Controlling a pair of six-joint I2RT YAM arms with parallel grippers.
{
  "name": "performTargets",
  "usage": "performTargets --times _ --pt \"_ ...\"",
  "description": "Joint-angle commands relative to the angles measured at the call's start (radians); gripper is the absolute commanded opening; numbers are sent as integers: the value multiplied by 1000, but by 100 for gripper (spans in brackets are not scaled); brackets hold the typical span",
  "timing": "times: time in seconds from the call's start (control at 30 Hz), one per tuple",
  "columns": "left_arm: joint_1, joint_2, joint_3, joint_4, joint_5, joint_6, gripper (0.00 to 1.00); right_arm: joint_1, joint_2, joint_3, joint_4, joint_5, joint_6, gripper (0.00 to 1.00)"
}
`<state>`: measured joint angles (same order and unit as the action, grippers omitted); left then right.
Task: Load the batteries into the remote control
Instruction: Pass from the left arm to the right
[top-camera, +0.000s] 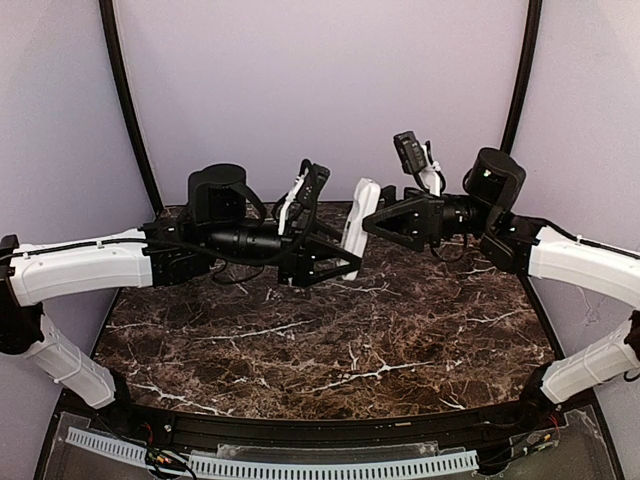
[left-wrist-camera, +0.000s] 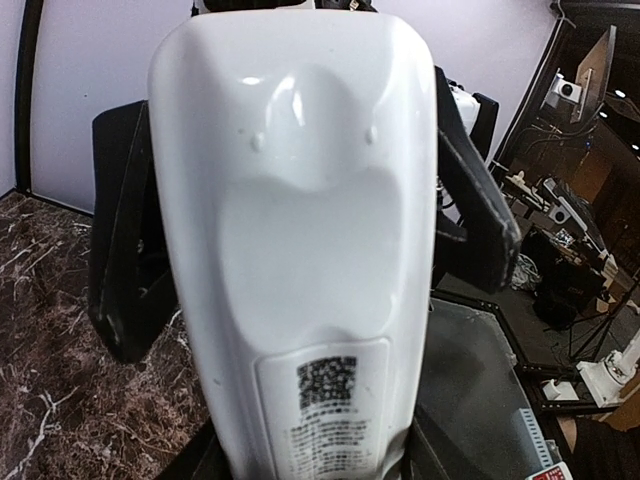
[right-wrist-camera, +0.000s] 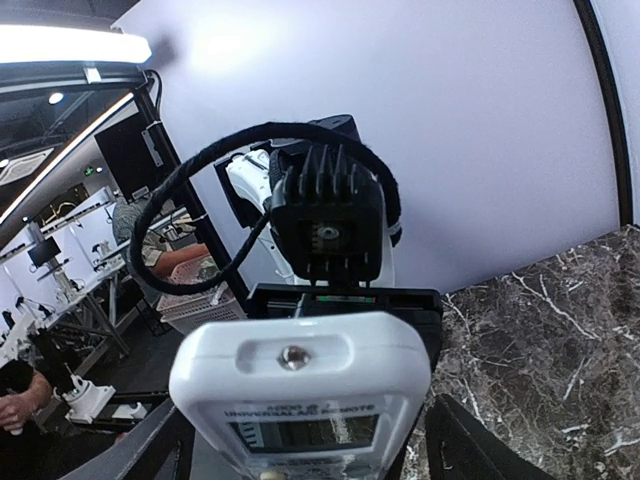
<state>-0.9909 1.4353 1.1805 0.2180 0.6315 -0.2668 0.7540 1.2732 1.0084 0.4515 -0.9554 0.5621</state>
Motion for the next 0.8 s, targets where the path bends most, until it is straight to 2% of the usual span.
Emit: performTargets --times 0.0,0.2,0.3,0.37,0.43,0.47,0.57,0.6,0.67,0.77 --pt "4 -3 -19 37 13 1 30 20 13 37 38 -31 8 74" --pt "5 -9 -32 45 4 0 30 25 21 33 56 -41 21 46" --pt "6 -15 -39 46 -3 -2 30 25 24 29 69 -43 36 37" --pt "6 -23 -48 47 -17 0 35 25 25 27 67 -42 39 34" --pt "10 -36 -64 55 -38 -5 50 23 22 28 43 -33 32 31" --pt "16 -42 -80 60 -47 -9 62 21 22 35 12 -18 18 30" --pt "31 -73 -112 75 -98 -35 83 -7 17 47 -103 36 -18 25" --pt "40 -79 -121 71 -134 -38 93 -23 16 49 -143 51 -26 24" --pt "55 -98 -127 42 -198 -43 98 -76 16 51 -231 90 -40 22" --pt "74 -120 -116 -43 -281 -53 99 -156 18 26 -334 122 -51 21"
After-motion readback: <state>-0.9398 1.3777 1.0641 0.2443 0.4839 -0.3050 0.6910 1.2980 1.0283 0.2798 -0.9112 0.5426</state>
